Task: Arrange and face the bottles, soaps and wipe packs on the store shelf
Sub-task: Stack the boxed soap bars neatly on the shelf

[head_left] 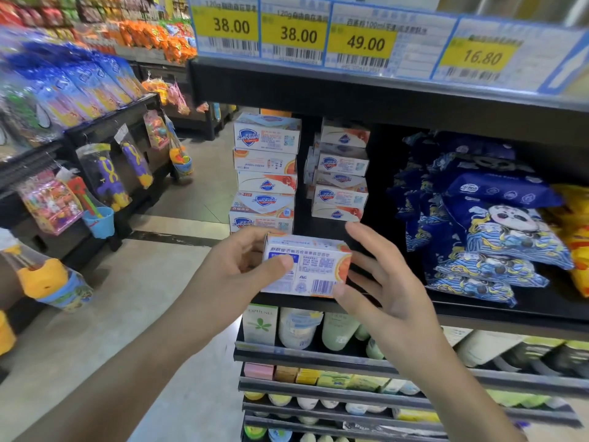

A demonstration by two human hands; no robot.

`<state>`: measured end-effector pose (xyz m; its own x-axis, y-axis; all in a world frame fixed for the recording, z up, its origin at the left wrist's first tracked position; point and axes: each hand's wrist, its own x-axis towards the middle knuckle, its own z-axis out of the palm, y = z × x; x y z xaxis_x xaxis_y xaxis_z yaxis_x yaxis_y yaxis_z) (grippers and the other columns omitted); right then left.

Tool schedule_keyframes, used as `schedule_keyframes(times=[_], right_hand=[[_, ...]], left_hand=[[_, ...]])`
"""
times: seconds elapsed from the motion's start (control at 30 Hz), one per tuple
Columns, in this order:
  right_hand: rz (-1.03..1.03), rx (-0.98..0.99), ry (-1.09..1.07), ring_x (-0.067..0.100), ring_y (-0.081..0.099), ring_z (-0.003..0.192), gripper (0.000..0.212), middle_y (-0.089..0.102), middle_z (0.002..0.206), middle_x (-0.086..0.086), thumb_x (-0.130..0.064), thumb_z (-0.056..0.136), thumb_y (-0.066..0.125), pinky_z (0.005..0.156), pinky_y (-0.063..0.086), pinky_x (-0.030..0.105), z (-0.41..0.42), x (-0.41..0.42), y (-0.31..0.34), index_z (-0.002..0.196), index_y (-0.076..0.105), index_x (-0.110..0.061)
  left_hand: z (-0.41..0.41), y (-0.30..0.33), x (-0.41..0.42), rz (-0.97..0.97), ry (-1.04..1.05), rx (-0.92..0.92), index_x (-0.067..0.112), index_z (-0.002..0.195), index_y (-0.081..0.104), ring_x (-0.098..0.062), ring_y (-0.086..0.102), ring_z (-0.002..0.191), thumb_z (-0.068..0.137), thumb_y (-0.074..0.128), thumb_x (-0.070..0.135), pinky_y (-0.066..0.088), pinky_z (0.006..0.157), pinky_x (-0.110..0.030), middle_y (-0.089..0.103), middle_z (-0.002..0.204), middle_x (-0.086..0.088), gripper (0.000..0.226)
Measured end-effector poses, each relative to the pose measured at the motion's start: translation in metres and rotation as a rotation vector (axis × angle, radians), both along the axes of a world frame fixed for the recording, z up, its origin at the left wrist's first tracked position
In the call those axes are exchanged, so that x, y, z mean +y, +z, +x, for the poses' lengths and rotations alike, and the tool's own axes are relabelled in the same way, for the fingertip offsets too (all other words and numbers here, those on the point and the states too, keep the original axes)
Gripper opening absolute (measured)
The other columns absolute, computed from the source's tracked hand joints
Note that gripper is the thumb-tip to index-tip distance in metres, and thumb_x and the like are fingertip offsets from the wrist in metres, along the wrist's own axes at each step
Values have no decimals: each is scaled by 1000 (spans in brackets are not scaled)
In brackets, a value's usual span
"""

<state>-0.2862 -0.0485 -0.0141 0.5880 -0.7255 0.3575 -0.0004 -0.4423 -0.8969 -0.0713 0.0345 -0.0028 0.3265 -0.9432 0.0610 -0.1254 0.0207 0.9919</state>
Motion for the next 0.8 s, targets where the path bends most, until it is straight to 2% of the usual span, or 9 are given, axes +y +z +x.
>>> schedule_keyframes(times=[0.1, 0.27, 0.37, 0.47, 0.57, 0.63, 0.73, 0.8], right_hand=[[-85, 74, 12, 13, 39, 147, 53, 32, 159, -22, -24, 94, 73, 113, 44, 47, 3, 1, -1, 137, 57, -49], [-142, 132, 33, 8, 40, 146, 47, 33, 159, -23, -3, 91, 75, 112, 45, 36, 4, 3, 2, 123, 69, -36], [-114, 115, 67, 11, 46, 142, 48, 37, 157, -21, 2, 89, 75, 106, 50, 28, 4, 3, 4, 119, 71, -34], [-51, 67, 78, 19, 53, 136, 49, 48, 147, -15, 7, 87, 75, 101, 54, 28, 7, 2, 3, 115, 72, -34], [11, 12, 82, 21, 57, 131, 49, 54, 138, -14, 9, 86, 75, 101, 53, 28, 8, 1, 3, 113, 74, -32], [61, -38, 96, 25, 60, 128, 49, 57, 135, -12, 10, 85, 75, 101, 54, 34, 8, 0, 3, 112, 74, -30], [171, -102, 86, 26, 64, 121, 39, 60, 133, -10, 1, 84, 77, 100, 56, 41, 8, -1, 4, 113, 74, -25], [253, -129, 67, 24, 68, 115, 35, 65, 130, -7, -8, 80, 77, 96, 58, 36, 7, -1, 8, 112, 75, -23]], left_hand=[[-1, 2, -1, 53, 25, 51, 25, 120, 70, -14, 74, 104, 96, 68, 21, 57, 87, -30, 79, 108, 5, 25], [-2, 4, -1, 114, 35, 95, 25, 119, 71, -14, 76, 97, 98, 64, 27, 58, 82, -25, 80, 103, 3, 21], [-3, 5, -1, 139, 33, 119, 26, 118, 72, -15, 76, 98, 98, 64, 32, 58, 89, -31, 80, 104, 3, 22], [-4, 6, -1, 162, 22, 105, 26, 118, 72, -16, 76, 101, 97, 64, 35, 57, 97, -38, 80, 105, 3, 25], [-5, 11, 2, 152, 2, 116, 25, 119, 72, -17, 75, 103, 92, 66, 40, 57, 99, -40, 80, 107, 1, 32], [-4, 13, 6, 136, 1, 118, 28, 121, 70, -15, 75, 102, 85, 67, 47, 57, 96, -39, 79, 108, 2, 41], [3, 12, -3, 213, 68, 150, 30, 117, 70, -12, 77, 93, 96, 64, 47, 59, 83, -36, 80, 101, 5, 28], [14, 1, -1, 183, 20, 204, 33, 113, 73, -14, 78, 93, 103, 57, 37, 59, 79, -38, 80, 103, 4, 20]])
